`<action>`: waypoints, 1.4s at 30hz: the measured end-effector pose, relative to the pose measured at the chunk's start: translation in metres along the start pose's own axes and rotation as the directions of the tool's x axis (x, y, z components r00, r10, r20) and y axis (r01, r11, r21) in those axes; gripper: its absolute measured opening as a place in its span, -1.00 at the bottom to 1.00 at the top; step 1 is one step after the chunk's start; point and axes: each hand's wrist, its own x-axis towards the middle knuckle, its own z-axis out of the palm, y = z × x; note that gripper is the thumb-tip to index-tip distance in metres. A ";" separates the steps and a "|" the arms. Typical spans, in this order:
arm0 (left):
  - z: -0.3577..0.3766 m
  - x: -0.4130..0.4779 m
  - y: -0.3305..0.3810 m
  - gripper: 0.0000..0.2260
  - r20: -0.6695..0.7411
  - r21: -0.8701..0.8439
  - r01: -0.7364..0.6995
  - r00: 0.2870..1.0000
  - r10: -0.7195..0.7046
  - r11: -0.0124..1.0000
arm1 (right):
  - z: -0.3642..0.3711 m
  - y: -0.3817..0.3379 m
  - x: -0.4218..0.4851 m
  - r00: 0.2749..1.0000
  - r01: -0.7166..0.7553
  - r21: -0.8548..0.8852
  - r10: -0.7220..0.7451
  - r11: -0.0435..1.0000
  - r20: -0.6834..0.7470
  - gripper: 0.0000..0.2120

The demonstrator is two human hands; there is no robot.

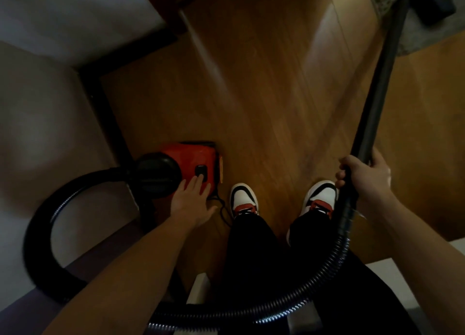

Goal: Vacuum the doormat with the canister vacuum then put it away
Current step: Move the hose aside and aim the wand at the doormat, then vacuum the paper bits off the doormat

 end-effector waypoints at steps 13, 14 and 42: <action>0.018 0.007 0.001 -0.25 -0.039 0.126 -0.003 0.999 0.008 0.992 | 0.001 0.011 0.005 0.999 0.022 -0.021 -0.021 1.000 0.030 -0.44; 0.018 0.008 0.001 -0.23 -0.044 0.132 -0.005 0.999 0.011 0.991 | 0.001 0.012 0.005 0.999 0.021 -0.023 -0.020 1.000 0.036 -0.45; -0.118 -0.055 0.012 -0.23 -0.013 -0.738 -0.006 1.000 -0.004 0.675 | 0.026 -0.030 -0.044 0.997 -0.074 0.055 0.075 0.996 -0.024 -0.43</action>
